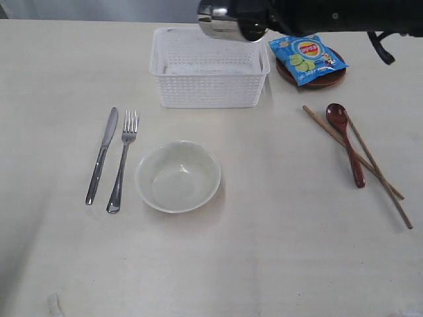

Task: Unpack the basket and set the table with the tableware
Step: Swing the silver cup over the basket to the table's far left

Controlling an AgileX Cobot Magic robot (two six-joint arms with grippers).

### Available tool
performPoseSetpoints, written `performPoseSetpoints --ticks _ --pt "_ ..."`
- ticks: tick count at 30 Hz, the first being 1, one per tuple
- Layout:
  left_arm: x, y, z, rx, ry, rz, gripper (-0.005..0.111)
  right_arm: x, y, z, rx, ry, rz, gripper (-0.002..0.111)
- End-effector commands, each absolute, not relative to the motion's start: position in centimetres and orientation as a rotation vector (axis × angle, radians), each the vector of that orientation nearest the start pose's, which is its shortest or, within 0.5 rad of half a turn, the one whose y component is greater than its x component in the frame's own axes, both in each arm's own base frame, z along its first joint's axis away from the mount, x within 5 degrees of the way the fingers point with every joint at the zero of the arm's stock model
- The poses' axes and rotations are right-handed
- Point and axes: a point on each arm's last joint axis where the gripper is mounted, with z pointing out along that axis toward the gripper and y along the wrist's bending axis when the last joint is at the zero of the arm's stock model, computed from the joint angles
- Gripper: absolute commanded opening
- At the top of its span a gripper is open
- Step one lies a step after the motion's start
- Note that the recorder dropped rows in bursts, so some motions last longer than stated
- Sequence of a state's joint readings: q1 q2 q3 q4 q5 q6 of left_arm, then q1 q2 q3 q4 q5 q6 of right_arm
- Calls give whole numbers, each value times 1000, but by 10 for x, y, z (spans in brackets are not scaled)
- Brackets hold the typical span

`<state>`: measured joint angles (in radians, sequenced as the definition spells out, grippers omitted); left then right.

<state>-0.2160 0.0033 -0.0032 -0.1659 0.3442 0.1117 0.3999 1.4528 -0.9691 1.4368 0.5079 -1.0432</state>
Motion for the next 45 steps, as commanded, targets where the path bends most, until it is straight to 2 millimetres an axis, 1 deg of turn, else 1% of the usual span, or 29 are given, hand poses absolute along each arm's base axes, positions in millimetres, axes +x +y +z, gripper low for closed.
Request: performPoseSetpoints --ticks 1,4,7,8,10,11,14,16,18,20,23,26,28,30,34,36,37,40,45 --pt "51 -17 183 201 1817 -238 0 267 200 302 -573 2185 962 0" --pt "51 -17 183 201 1817 -238 0 266 230 309 -687 2217 889 0" --pt "51 -17 183 201 1817 -238 0 267 262 314 -763 2239 818 0" --pt "51 -17 183 201 1817 -238 0 267 274 313 -777 2261 806 0" --pt "51 -17 183 201 1817 -238 0 270 296 315 -834 2290 759 0" --pt "51 -17 183 201 1817 -238 0 274 305 319 -856 2286 738 0" --pt "51 -17 183 201 1817 -238 0 285 335 318 -921 2333 676 0" --pt "51 -17 183 201 1817 -238 0 293 354 315 -972 2359 640 0" --pt "51 -17 183 201 1817 -238 0 302 368 308 -1024 2394 598 0" --pt "51 -17 183 201 1817 -238 0 312 381 299 -1075 2416 540 0" --pt "51 -17 183 201 1817 -238 0 324 398 279 -1131 2429 445 0" --pt "51 -17 183 201 1817 -238 0 334 412 261 -1154 2393 343 0" --pt "51 -17 183 201 1817 -238 0 340 419 253 -1153 2354 293 0" --pt "51 -17 183 201 1817 -238 0 342 424 245 -1129 2356 289 0" --pt "51 -17 183 201 1817 -238 0 345 427 234 -1114 2361 282 0" --pt "51 -17 183 201 1817 -238 0 348 425 231 -1106 2355 237 0" --pt "51 -17 183 201 1817 -238 0 351 423 229 -1086 2354 187 0" --pt "51 -17 183 201 1817 -238 0 359 418 228 -1021 2357 111 0" --pt "51 -17 183 201 1817 -238 0 367 410 227 -989 2394 170 0"
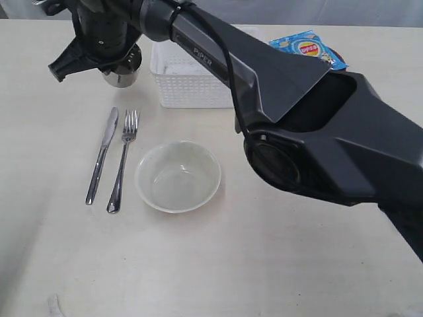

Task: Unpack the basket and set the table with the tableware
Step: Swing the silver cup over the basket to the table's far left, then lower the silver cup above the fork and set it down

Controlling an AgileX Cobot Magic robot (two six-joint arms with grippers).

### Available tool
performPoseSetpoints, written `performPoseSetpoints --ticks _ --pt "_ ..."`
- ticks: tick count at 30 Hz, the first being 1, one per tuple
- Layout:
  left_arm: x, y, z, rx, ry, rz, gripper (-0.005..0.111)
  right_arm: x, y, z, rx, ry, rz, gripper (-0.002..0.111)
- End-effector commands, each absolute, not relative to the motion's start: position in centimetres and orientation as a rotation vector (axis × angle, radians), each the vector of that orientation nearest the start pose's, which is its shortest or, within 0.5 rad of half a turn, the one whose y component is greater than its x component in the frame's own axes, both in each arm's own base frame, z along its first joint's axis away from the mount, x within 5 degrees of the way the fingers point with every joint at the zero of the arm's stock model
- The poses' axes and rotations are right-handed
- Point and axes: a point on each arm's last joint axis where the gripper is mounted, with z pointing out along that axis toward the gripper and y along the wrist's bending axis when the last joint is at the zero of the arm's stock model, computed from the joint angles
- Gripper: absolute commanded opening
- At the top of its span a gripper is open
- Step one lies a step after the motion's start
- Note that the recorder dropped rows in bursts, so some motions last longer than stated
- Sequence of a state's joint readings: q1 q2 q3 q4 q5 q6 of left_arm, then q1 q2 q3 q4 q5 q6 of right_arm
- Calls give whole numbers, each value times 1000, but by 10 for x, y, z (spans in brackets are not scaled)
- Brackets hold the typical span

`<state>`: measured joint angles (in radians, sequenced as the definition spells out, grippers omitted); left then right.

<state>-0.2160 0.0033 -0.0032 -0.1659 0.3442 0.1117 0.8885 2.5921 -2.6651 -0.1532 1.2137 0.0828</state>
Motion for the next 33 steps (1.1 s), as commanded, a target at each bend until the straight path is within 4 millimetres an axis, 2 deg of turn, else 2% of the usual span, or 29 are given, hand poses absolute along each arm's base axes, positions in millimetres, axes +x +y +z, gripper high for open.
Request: performPoseSetpoints --ticks 1,5,11,17,21,29,33 --pt "51 -17 183 201 1817 -238 0 369 409 226 -983 2401 175 0" --pt "51 -17 183 201 1817 -238 0 376 403 226 -962 2406 176 0" --pt "51 -17 183 201 1817 -238 0 397 380 224 -870 2466 154 0" --pt "51 -17 183 201 1817 -238 0 406 370 224 -837 2481 160 0" --pt "51 -17 183 201 1817 -238 0 404 372 224 -837 2490 193 0" --pt "51 -17 183 201 1817 -238 0 383 393 224 -912 2483 265 0" --pt "51 -17 183 201 1817 -238 0 382 402 220 -922 2430 276 0"
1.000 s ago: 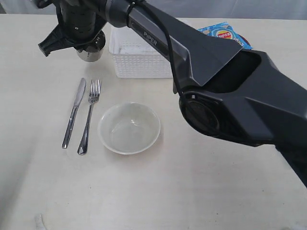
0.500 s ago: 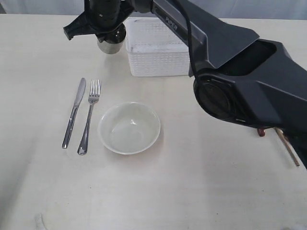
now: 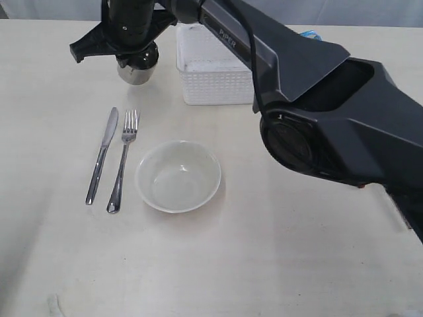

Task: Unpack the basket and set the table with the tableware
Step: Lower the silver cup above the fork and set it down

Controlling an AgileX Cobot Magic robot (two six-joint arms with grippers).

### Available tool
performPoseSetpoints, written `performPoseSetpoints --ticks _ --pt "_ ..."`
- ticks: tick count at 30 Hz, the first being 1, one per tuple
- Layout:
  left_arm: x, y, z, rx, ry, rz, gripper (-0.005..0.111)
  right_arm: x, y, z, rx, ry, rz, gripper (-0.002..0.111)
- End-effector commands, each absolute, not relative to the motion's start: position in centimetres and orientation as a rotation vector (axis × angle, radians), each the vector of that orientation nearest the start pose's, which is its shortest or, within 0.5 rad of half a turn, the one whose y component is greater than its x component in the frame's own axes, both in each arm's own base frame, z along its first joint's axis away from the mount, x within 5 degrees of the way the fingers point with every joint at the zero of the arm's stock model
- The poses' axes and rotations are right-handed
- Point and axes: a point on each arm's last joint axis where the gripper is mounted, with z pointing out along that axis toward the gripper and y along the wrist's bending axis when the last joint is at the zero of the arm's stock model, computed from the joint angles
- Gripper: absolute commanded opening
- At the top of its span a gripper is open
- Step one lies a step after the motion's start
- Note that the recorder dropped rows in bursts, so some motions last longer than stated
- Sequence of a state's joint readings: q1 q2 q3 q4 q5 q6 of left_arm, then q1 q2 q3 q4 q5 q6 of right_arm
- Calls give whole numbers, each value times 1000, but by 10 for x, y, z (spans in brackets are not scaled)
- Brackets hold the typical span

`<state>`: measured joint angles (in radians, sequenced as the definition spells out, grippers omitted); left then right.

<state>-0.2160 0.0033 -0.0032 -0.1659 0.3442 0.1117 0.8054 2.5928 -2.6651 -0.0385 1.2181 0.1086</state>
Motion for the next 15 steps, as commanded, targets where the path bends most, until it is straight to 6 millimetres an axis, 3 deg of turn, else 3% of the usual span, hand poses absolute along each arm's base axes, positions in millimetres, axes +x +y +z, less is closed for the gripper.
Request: performPoseSetpoints --ticks 1,7,15 --pt "51 -17 183 201 1817 -238 0 382 404 216 -921 2436 272 0" --pt "51 -17 183 201 1817 -238 0 384 404 191 -938 2494 239 0" --pt "51 -17 183 201 1817 -238 0 383 411 191 -941 2442 257 0"
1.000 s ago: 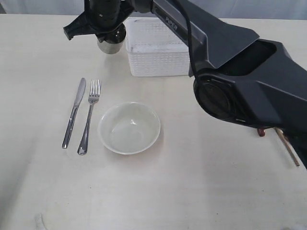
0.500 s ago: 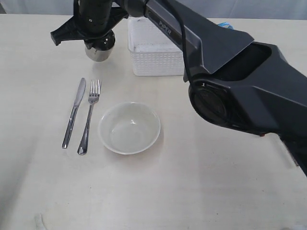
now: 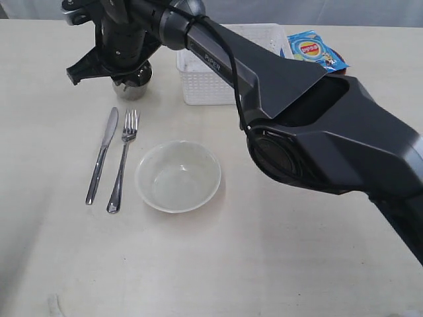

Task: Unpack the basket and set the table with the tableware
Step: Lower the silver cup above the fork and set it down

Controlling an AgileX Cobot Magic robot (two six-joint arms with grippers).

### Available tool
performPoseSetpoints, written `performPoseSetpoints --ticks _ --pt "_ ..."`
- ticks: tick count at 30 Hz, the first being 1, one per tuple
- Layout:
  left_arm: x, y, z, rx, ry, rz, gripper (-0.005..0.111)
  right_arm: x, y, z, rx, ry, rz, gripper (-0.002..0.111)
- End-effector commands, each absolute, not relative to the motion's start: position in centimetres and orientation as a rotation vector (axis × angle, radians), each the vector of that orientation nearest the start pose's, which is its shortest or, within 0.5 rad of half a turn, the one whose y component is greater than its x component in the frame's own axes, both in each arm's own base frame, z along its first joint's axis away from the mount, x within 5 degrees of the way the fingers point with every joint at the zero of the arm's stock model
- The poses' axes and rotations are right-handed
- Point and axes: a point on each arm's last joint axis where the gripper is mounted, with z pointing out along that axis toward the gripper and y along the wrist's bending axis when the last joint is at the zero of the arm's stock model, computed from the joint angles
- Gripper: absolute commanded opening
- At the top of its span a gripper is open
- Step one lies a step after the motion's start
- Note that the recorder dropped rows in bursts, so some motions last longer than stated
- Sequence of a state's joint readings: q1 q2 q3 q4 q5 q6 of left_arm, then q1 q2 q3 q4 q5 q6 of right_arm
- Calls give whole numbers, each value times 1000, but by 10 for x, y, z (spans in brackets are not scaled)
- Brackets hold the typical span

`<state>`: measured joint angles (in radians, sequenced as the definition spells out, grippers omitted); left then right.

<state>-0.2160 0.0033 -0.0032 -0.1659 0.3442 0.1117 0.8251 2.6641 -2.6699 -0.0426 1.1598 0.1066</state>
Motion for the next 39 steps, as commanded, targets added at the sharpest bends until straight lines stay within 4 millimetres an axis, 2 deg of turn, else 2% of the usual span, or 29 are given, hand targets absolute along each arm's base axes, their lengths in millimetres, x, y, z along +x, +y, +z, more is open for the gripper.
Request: performPoseSetpoints --ticks 1,20,32,34,39 --pt "51 -17 183 201 1817 -238 0 383 411 191 -940 2440 258 0" --pt "51 -17 183 201 1817 -238 0 380 406 188 -985 2501 213 0" --pt "51 -17 183 201 1817 -238 0 381 409 189 -972 2468 243 0" --pt "51 -17 183 201 1817 -238 0 381 408 189 -975 2476 238 4" --pt "51 -17 183 201 1817 -238 0 381 408 189 -968 2483 234 32"
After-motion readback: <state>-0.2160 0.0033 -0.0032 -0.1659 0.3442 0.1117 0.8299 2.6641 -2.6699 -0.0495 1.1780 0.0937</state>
